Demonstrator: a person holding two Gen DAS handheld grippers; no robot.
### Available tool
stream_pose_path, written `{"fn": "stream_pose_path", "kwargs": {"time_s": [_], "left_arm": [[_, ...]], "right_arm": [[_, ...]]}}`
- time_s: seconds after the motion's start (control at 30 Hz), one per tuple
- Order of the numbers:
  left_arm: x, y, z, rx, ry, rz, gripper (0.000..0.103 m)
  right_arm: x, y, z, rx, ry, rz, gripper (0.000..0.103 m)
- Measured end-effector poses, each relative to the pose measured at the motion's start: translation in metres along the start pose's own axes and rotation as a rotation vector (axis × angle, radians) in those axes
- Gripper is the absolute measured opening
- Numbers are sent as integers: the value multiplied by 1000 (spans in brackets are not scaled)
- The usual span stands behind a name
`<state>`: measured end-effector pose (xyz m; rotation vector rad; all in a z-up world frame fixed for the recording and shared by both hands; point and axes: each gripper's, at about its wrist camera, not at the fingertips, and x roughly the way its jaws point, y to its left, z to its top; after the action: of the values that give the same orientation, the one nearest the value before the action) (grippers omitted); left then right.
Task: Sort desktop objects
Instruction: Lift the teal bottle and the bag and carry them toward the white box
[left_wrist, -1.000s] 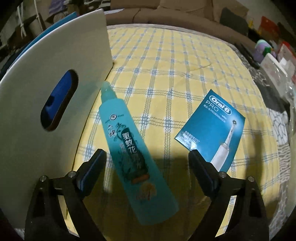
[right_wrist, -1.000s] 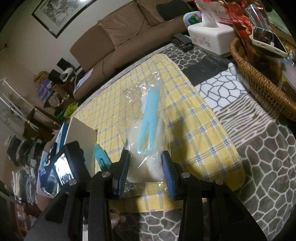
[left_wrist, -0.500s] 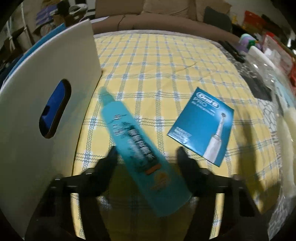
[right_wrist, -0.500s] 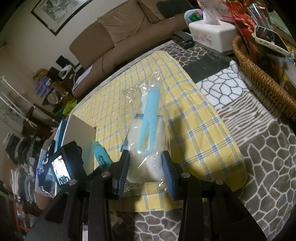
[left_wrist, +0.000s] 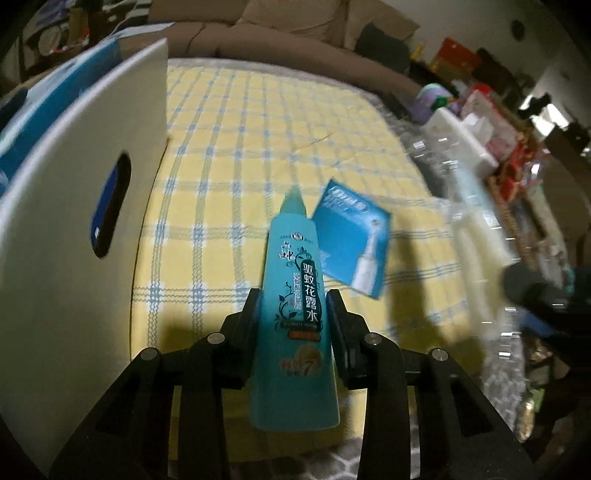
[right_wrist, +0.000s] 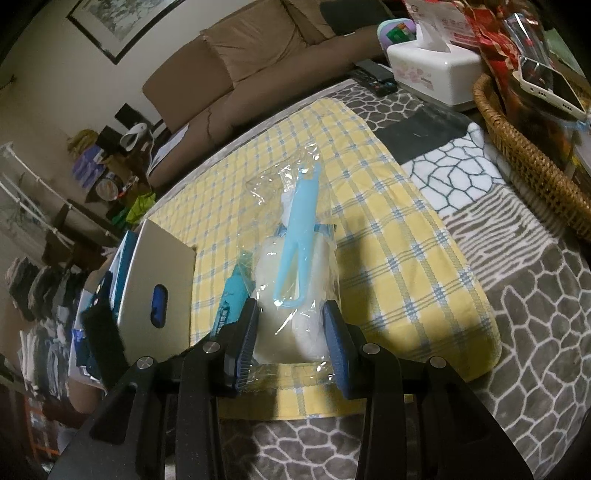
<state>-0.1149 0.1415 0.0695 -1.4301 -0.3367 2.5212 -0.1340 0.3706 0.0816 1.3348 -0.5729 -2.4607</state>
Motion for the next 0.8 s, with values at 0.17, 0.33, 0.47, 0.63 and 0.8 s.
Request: {"fn": "stream_pose_path", "kwargs": {"time_s": [0.17, 0.33, 0.47, 0.63, 0.8], "left_arm": [[-21, -6, 8, 28, -16, -44, 32], [-13, -9, 2, 110, 17, 7, 32], [16, -11, -12, 161, 65, 83, 32], [29, -13, -13, 189, 32, 117, 35], [20, -6, -7, 141, 40, 4, 32]], "right_arm": [[-1, 10, -2, -19, -1, -7, 36], [0, 14, -6, -21, 11, -34, 36], [11, 9, -11, -5, 45, -65, 36], [26, 7, -14, -11, 88, -94, 36], [37, 13, -15, -37, 114, -94, 36]]}}
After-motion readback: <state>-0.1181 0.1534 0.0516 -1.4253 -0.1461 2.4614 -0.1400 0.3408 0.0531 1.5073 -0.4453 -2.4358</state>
